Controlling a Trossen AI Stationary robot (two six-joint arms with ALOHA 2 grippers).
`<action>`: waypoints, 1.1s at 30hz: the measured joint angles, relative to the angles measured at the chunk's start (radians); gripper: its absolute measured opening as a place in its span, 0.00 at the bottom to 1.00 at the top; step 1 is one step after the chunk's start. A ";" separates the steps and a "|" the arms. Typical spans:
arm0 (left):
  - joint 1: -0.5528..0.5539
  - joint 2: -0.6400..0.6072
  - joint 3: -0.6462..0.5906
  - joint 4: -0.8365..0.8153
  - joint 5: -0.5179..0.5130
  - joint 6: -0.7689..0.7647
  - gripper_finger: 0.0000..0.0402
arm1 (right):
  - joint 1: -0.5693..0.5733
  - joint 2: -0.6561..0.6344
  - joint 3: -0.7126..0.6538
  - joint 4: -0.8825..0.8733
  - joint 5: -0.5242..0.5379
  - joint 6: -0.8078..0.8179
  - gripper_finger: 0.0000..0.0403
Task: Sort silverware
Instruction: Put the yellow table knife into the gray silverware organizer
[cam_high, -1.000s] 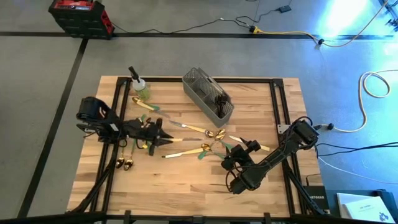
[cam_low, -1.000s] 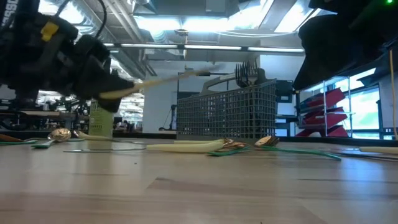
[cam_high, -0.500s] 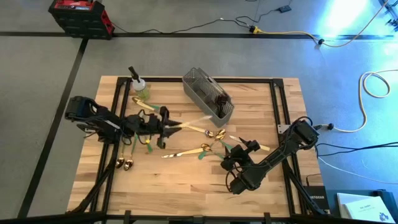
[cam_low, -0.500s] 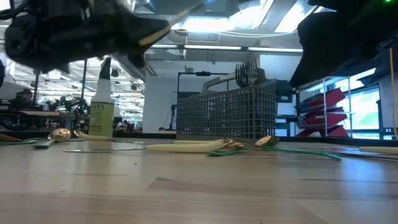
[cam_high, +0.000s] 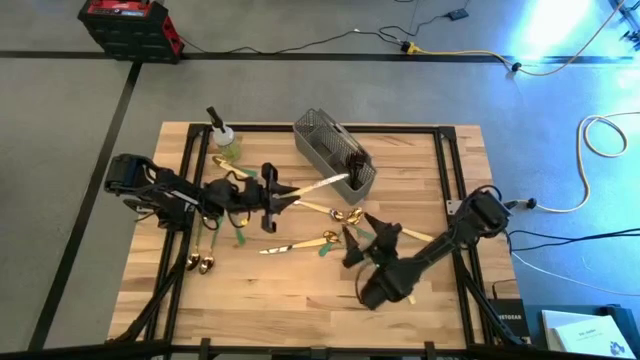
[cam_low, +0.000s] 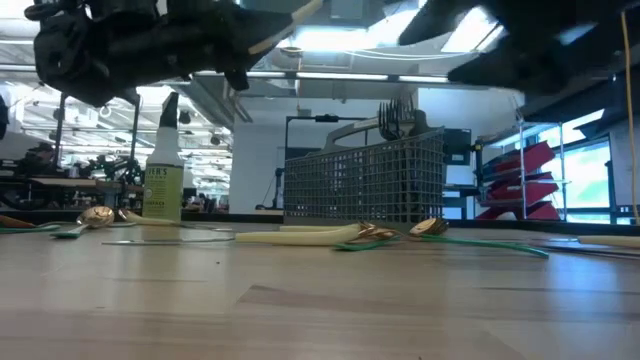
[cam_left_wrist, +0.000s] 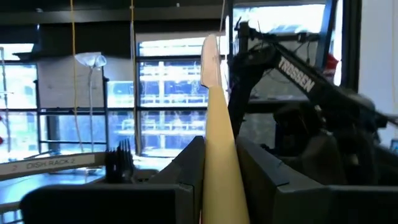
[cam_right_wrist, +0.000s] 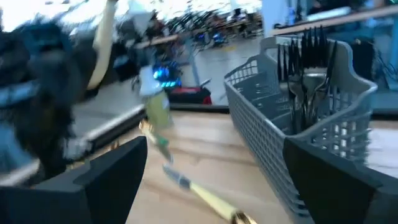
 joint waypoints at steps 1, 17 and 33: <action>0.000 0.000 0.000 -0.010 -0.001 0.016 0.14 | -0.016 0.000 0.000 0.035 0.010 -0.007 0.89; -0.004 0.000 0.000 -0.100 -0.040 0.122 0.14 | -0.047 -0.056 0.089 0.363 -0.827 -1.101 0.75; -0.008 0.000 0.000 -0.099 -0.036 0.102 0.14 | -0.015 -0.064 -0.090 1.666 -1.397 -2.171 0.73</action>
